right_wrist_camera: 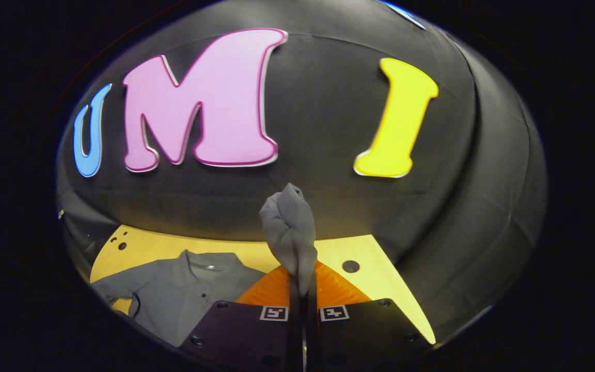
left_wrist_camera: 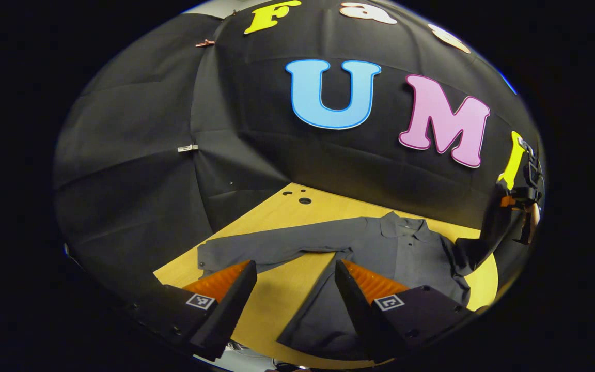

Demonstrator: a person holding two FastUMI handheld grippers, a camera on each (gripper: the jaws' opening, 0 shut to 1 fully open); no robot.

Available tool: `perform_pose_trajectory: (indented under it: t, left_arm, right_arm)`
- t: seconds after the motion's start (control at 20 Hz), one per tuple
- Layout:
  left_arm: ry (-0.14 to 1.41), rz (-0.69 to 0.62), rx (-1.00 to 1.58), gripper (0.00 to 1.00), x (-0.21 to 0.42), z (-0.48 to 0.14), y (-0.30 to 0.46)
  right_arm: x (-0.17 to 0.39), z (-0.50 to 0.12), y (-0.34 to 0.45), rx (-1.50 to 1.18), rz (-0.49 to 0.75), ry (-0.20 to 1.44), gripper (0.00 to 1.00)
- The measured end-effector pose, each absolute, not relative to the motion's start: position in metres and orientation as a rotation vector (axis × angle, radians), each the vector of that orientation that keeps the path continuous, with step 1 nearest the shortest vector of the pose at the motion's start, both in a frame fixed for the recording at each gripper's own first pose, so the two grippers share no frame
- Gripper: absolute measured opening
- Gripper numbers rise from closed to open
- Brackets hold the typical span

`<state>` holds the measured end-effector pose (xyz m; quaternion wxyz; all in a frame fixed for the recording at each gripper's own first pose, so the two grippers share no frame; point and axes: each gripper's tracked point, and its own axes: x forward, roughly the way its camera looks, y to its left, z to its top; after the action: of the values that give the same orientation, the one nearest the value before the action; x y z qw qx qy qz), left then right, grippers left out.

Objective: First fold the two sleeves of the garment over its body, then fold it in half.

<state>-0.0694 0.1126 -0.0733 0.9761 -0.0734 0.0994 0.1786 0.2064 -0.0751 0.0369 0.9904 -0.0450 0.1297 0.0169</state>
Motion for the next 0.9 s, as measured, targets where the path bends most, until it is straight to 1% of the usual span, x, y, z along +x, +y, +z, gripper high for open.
perform_pose_trajectory:
  t: [0.2,0.45,0.8,0.85,0.9]
  left_arm:
    - [0.160,0.366,-0.111,0.96,-0.080,-0.063,0.138]
    - [0.175,0.407,-0.165,0.96,-0.094,-0.082,0.168]
    - [0.215,0.482,-0.230,0.96,-0.108,-0.110,0.209]
    - [0.220,0.489,-0.234,1.00,-0.109,-0.114,0.213]
    - [0.220,0.495,-0.235,0.92,-0.108,-0.116,0.217]
  right_arm:
    - [0.197,0.033,0.000,-0.119,0.111,0.264,0.07]
    - [0.183,0.004,0.098,-0.165,0.220,0.297,0.08]
    - [0.168,-0.063,0.210,-0.164,0.327,0.387,0.08]
    - [0.164,-0.073,0.221,-0.171,0.344,0.402,0.07]
    - [0.160,-0.085,0.234,-0.181,0.361,0.417,0.08]
